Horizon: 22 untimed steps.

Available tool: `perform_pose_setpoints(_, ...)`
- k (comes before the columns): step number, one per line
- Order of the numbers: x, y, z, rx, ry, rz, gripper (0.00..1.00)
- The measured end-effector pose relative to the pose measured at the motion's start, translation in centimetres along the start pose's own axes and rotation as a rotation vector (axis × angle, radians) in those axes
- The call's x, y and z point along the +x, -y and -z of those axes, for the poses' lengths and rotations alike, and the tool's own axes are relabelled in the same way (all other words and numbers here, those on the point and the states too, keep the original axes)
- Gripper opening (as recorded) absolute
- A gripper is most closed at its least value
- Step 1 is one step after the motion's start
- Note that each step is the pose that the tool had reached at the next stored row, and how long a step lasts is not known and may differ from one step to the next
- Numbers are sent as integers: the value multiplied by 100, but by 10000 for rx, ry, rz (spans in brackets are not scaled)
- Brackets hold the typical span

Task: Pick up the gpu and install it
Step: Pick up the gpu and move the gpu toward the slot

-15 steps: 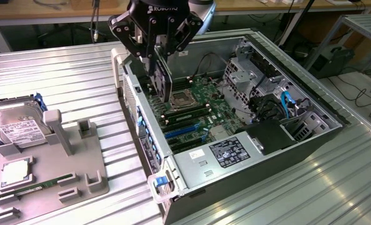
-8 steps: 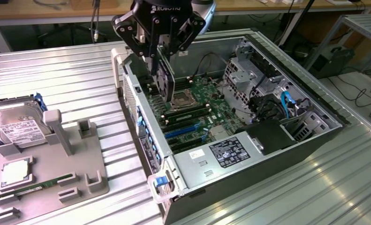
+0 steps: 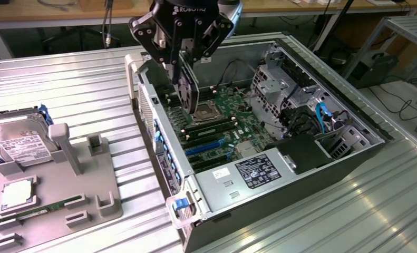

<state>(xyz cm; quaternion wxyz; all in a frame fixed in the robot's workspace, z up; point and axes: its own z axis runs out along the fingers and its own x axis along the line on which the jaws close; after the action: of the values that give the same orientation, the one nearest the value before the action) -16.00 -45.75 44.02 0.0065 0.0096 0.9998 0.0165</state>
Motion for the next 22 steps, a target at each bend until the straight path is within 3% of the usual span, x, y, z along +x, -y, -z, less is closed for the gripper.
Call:
perform_pose_setpoints(11, -61, -1, -1, -1, 0, 0, 27)
perform_pose_setpoints(22, -219, -7, -6, 0, 0, -1, 27)
